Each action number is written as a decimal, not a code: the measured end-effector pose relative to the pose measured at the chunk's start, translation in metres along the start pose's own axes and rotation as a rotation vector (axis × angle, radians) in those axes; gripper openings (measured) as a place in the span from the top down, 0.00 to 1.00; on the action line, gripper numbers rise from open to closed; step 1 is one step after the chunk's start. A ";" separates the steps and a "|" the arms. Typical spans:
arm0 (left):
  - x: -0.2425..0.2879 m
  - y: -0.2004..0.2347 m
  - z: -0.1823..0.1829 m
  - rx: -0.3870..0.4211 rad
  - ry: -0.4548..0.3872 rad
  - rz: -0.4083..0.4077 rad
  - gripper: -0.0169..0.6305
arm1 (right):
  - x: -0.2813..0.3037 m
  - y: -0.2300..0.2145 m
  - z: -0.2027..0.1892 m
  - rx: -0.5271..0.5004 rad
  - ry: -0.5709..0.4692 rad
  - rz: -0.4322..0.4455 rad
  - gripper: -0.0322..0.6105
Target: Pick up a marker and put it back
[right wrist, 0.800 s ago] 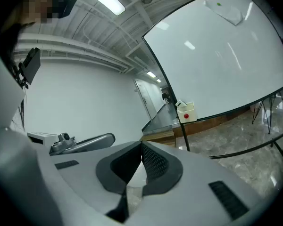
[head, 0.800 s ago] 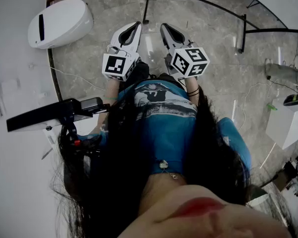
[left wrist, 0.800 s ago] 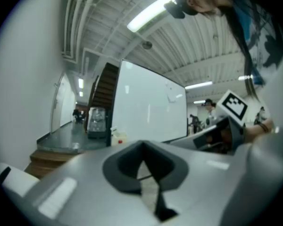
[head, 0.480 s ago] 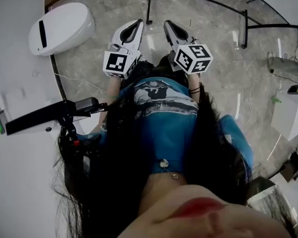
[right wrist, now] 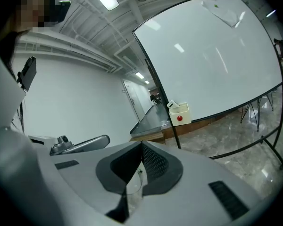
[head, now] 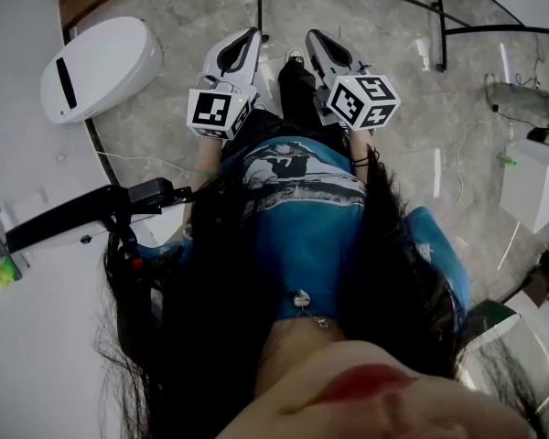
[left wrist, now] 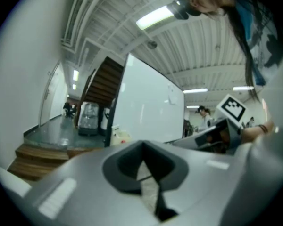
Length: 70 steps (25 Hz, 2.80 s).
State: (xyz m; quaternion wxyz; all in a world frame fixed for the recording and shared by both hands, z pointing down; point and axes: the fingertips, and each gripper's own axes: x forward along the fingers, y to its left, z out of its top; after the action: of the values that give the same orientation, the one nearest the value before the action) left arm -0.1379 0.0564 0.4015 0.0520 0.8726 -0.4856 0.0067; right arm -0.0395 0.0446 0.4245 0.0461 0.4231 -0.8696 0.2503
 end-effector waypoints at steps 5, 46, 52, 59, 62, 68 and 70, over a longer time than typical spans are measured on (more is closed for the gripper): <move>0.036 0.015 -0.007 0.002 0.018 -0.004 0.97 | 0.025 -0.031 0.013 0.001 -0.005 -0.012 0.93; 0.283 0.236 0.025 0.040 0.096 0.125 0.97 | 0.373 -0.149 0.115 -0.773 0.419 0.107 0.70; 0.281 0.239 0.016 0.027 0.116 0.108 0.97 | 0.370 -0.171 0.113 -0.790 0.436 0.005 0.71; 0.286 0.237 0.013 0.003 0.106 0.076 0.97 | 0.353 -0.174 0.123 -0.694 0.426 0.012 0.77; 0.289 0.231 0.014 -0.003 0.102 0.056 0.97 | 0.343 -0.176 0.134 -0.674 0.385 -0.014 0.79; 0.296 0.221 0.013 -0.009 0.109 0.022 0.97 | 0.317 -0.182 0.172 -0.553 0.223 -0.061 0.81; 0.298 0.219 0.012 -0.028 0.112 0.015 0.97 | 0.308 -0.182 0.183 -0.523 0.174 -0.070 0.81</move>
State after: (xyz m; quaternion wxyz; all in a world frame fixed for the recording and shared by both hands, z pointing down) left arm -0.1669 -0.3113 0.4266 0.0912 0.8664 -0.4885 0.0493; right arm -0.0732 -0.3558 0.4271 0.2367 0.4034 -0.8824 0.0510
